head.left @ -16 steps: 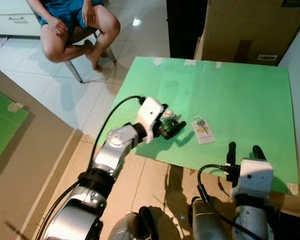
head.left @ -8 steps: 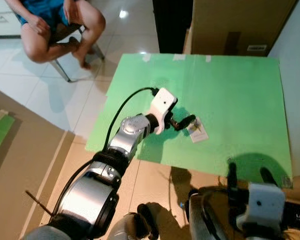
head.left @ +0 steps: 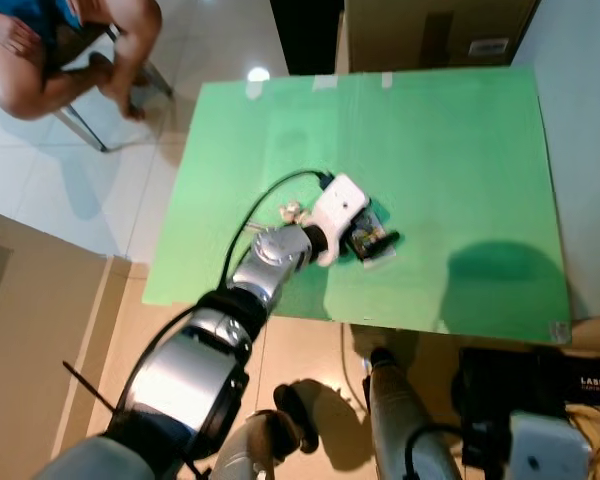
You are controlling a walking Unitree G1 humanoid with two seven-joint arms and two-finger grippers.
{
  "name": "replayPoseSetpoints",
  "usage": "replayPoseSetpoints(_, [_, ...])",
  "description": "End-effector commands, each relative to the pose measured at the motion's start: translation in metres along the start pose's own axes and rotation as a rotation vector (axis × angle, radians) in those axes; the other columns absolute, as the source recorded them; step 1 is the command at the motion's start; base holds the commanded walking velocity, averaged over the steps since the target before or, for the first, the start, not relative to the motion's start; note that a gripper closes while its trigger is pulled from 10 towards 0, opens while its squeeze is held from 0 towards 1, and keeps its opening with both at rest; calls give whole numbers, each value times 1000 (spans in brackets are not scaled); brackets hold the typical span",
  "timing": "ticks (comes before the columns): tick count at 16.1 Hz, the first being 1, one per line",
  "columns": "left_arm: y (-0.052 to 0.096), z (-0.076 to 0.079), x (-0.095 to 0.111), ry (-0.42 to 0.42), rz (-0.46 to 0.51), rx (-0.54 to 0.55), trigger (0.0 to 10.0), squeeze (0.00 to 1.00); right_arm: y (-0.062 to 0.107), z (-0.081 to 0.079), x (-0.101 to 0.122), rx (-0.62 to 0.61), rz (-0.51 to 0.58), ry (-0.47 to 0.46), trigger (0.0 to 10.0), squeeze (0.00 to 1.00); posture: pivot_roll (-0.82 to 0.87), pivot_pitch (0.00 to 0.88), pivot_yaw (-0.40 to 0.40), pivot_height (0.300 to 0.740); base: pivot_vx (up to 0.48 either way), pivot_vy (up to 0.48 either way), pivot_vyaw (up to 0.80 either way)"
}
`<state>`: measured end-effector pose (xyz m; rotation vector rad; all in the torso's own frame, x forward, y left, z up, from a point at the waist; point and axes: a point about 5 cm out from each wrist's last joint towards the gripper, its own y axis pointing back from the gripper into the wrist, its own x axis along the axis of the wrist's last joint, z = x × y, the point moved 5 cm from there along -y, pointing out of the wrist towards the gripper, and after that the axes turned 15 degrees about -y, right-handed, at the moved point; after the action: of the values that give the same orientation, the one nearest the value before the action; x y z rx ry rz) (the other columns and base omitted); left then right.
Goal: Hang keys on a hook
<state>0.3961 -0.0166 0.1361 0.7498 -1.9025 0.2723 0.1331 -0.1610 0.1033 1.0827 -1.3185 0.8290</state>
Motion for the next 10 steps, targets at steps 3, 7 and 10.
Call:
replayPoseSetpoints(3, [6, -15, -7, -12, -36, 77, 10000, 0, 8, -3, 0, 32, -19, -15, 10000, 0, -665, 432, 236, 740, 0, 0, 0])
replayPoseSetpoints(7, [4, -15, -8, -42, -57, 82, 10000, 0, 9, -17, 0, 139, -43, -85, 10000, 0, -653, 439, 223, 740, 0, 0, 0])
replayPoseSetpoints(10, [3, -12, -11, -32, -76, 67, 10000, 0, 9, -20, 5, 208, -54, -117, 10000, 0, -652, 450, 221, 740, 0, 0, 0])
